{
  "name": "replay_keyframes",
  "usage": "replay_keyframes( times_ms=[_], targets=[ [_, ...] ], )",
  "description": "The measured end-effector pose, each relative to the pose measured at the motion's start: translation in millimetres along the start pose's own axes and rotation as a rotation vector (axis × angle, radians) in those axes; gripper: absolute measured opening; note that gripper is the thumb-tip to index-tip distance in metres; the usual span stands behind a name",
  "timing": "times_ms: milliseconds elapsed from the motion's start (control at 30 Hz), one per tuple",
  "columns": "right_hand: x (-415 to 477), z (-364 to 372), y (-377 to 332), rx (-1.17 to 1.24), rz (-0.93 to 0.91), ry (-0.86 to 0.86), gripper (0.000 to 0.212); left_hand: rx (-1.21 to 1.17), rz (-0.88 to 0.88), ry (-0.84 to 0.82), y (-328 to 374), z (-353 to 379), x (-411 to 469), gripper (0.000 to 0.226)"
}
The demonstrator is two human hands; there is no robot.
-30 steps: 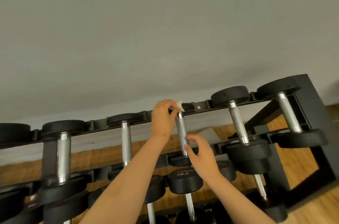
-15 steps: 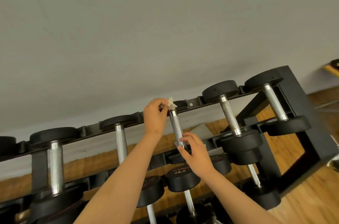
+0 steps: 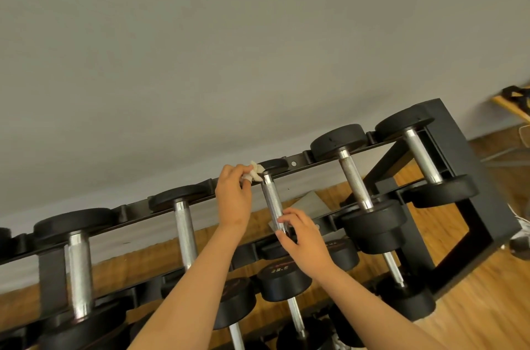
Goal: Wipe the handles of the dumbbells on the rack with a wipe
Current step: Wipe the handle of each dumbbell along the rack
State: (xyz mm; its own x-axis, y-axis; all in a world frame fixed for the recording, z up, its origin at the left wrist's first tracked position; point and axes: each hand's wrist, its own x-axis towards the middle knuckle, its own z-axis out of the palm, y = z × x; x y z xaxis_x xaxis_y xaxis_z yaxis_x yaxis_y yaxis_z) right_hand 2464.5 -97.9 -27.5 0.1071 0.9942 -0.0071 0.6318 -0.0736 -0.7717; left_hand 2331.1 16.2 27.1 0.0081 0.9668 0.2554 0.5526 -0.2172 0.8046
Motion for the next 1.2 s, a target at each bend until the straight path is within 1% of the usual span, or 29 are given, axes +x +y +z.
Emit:
replay_keyframes(
  times_ms=[133, 200, 333, 500, 667, 867, 967, 1200],
  targets=[
    [0, 1, 1, 0.016, 0.007, 0.001, 0.022, -0.108, -0.216, 0.098, -11, -1, 1, 0.017],
    [0, 1, 2, 0.018, 0.009, -0.004, 0.022, -0.123, -0.249, 0.099, -14, -1, 0, 0.017],
    [1, 0, 5, 0.021, 0.013, -0.008, 0.022, -0.127, -0.176, 0.081, -5, 1, 3, 0.018],
    [2, 1, 7, 0.008, 0.006, -0.003, 0.023, -0.187, -0.098, 0.075, 4, 2, -7, 0.013],
    [2, 0, 7, 0.013, -0.002, 0.005, 0.022, -0.229, -0.092, 0.1, 10, 11, -2, 0.01],
    [2, 0, 7, 0.007, 0.0, 0.0, 0.022, -0.157, 0.034, 0.009, 25, 23, 13, 0.01],
    [2, 0, 6, 0.01, 0.003, -0.005, 0.022, -0.193, 0.023, 0.014, 17, 19, 12, 0.015],
    [1, 2, 4, -0.018, 0.022, -0.009, 0.024, -0.359, -0.145, 0.121, -6, 16, 4, 0.02]
  ],
)
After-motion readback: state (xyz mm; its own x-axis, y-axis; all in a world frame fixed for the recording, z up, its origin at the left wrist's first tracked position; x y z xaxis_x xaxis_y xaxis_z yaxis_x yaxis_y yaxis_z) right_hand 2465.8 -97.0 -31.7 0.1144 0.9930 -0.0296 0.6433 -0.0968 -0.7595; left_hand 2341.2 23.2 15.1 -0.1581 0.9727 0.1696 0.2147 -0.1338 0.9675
